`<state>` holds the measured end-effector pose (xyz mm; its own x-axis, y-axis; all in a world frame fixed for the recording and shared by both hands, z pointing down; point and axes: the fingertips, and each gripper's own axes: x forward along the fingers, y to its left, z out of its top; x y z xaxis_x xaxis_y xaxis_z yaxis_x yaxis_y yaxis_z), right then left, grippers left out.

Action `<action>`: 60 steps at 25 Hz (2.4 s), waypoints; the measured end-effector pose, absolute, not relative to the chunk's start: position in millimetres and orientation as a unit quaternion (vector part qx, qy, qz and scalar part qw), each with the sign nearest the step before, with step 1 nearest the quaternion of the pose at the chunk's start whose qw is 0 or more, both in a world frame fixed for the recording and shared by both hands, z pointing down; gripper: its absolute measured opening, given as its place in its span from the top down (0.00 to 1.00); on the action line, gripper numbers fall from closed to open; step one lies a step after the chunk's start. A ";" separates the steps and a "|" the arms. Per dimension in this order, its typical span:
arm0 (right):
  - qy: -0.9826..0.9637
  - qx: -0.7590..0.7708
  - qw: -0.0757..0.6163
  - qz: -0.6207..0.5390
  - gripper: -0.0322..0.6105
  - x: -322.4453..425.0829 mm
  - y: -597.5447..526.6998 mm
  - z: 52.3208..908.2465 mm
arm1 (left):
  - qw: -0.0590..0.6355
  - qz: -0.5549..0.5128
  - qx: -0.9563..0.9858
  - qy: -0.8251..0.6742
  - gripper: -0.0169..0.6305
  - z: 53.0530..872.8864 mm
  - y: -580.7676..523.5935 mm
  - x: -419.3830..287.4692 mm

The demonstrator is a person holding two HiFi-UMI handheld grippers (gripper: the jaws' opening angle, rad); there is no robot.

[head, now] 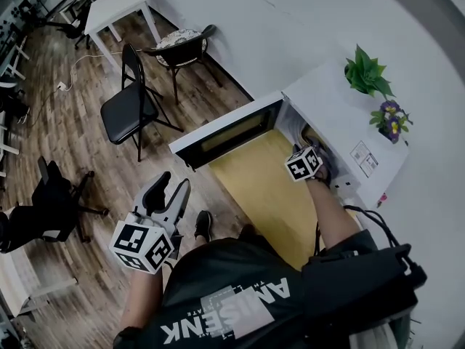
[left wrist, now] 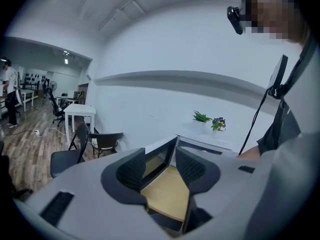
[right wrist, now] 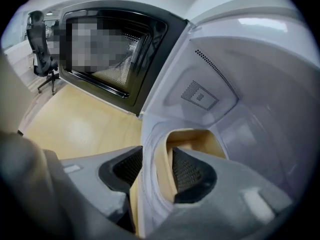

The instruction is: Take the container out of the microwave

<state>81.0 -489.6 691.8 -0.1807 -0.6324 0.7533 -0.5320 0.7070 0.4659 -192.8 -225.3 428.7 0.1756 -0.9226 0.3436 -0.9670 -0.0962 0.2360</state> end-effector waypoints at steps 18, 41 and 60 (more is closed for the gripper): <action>-0.792 0.361 0.492 -0.006 0.91 64.0 -463.6 675.2 | 0.215 0.023 0.775 -0.594 0.68 425.8 -241.1 -202.9; -0.846 0.338 0.402 0.087 0.91 2.0 -307.2 591.6 | 0.181 0.078 0.901 -0.386 0.68 440.8 -289.3 -148.3; -0.850 0.411 0.325 0.056 0.91 25.3 -255.9 437.7 | 0.142 0.066 0.935 -0.320 0.80 414.3 -331.4 -98.5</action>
